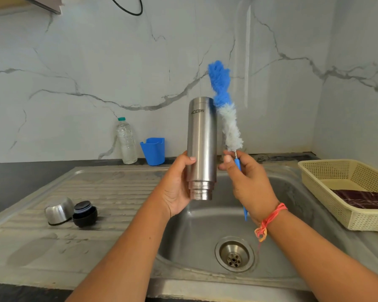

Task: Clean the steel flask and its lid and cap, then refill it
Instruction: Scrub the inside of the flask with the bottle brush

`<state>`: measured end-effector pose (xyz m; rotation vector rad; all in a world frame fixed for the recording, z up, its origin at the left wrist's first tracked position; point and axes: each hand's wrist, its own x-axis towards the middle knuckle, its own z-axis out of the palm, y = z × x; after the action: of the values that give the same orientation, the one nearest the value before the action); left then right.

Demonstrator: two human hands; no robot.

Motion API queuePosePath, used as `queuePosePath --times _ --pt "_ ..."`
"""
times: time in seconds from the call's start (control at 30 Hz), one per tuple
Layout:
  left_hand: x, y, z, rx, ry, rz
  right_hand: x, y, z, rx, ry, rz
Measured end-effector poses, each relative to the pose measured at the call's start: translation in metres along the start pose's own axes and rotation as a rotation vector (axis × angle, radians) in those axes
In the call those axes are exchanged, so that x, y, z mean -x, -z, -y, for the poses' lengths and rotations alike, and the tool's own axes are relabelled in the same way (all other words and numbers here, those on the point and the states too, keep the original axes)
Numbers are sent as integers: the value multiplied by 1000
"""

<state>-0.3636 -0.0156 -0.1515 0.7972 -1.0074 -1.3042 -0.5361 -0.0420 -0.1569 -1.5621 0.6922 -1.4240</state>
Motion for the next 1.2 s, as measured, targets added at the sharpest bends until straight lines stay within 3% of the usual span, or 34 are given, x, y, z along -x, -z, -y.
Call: queuePosePath --times 0.33,0.63,1.2 --pt "0 9 -16 105 36 -190 10 -9 -8 221 62 123" --pt "4 14 -29 355 -38 -169 10 0 -6 451 133 156" --pt "7 51 -51 580 -135 -304 -2 17 -30 627 -64 379"
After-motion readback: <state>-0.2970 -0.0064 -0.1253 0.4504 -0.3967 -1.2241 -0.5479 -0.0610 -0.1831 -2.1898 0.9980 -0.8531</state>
